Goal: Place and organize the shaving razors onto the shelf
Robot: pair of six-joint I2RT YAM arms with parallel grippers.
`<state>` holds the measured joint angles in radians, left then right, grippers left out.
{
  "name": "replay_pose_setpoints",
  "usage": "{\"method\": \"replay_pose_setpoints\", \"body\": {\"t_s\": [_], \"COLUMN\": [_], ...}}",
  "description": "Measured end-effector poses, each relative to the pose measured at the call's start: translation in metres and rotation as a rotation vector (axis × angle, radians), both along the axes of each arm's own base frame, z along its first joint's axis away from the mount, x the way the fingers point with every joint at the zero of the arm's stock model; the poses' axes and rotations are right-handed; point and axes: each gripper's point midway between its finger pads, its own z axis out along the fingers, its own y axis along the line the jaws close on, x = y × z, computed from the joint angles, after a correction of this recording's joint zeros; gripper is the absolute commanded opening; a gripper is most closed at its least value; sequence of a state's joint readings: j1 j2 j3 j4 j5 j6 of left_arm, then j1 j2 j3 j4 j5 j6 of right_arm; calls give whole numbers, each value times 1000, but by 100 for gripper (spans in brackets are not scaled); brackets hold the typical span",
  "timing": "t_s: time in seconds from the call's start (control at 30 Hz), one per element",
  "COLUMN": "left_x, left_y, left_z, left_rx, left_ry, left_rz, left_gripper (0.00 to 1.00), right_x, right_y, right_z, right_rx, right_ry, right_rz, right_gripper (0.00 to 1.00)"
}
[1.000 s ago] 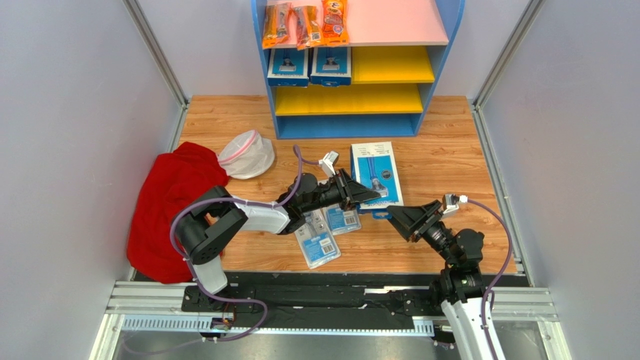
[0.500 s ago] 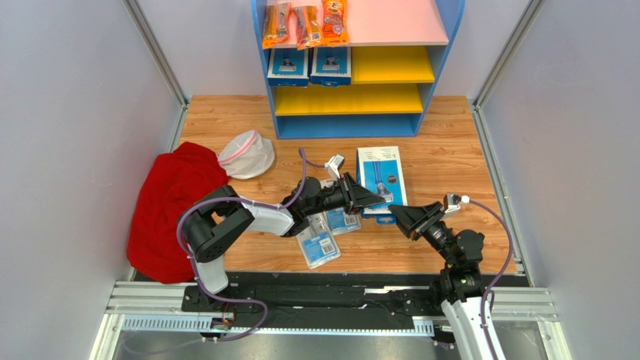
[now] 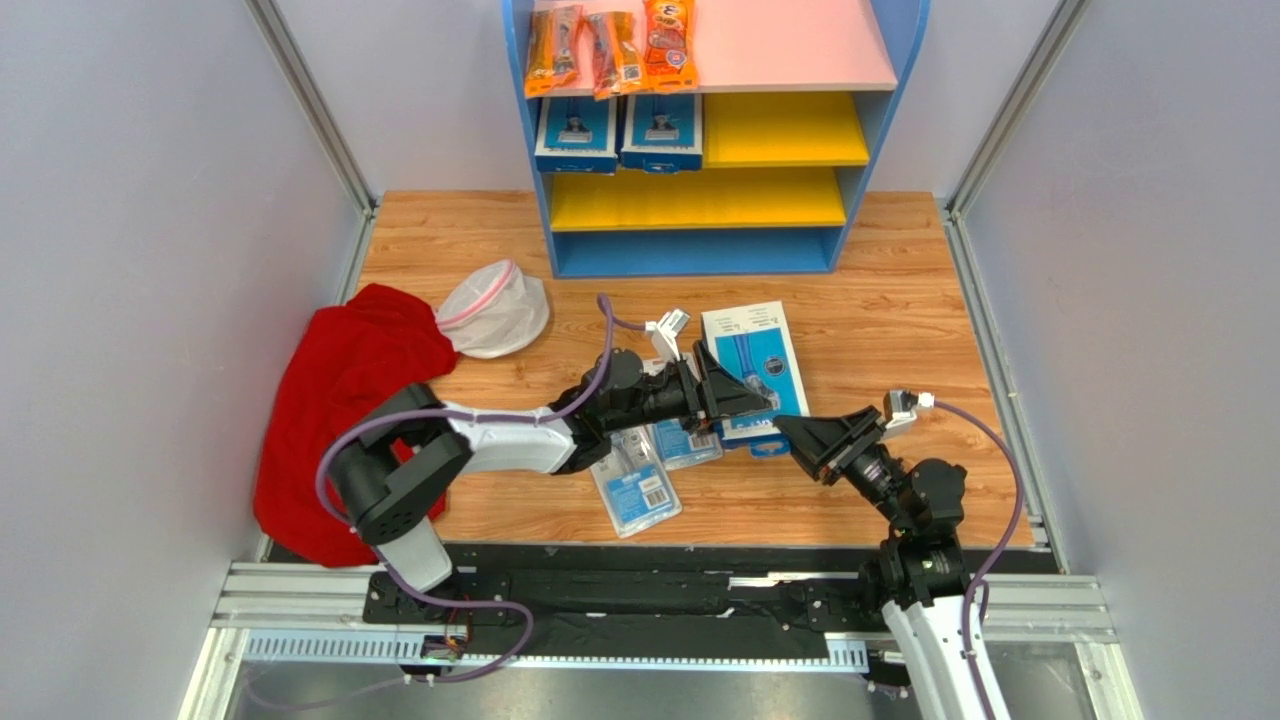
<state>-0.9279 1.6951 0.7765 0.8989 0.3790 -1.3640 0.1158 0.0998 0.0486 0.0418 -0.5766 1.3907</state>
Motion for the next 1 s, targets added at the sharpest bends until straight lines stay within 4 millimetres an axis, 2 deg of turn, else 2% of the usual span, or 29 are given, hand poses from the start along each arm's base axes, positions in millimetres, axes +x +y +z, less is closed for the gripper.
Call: {"method": "replay_pose_setpoints", "body": {"t_s": [0.2, 0.4, 0.53, 0.8, 1.0], "left_x": [8, 25, 30, 16, 3], "left_y": [26, 84, 126, 201, 240], "left_z": [0, 5, -4, -13, -17], "left_rx": [235, 411, 544, 792, 928], "left_ry": [-73, -129, -148, -197, -216], "left_rz": [104, 276, 374, 483, 501], "left_gripper": [89, 93, 98, 99, 99], "right_x": [-1, -1, -1, -1, 3], "right_y": [0, 0, 0, 0, 0], "right_z": [0, -9, -12, -13, -6], "right_rx": [-1, -14, -20, -36, -67], "right_ry": [-1, 41, 49, 56, 62], "right_rz": [2, 1, 1, 2, 3], "right_gripper": [0, 0, 0, 0, 0]}}
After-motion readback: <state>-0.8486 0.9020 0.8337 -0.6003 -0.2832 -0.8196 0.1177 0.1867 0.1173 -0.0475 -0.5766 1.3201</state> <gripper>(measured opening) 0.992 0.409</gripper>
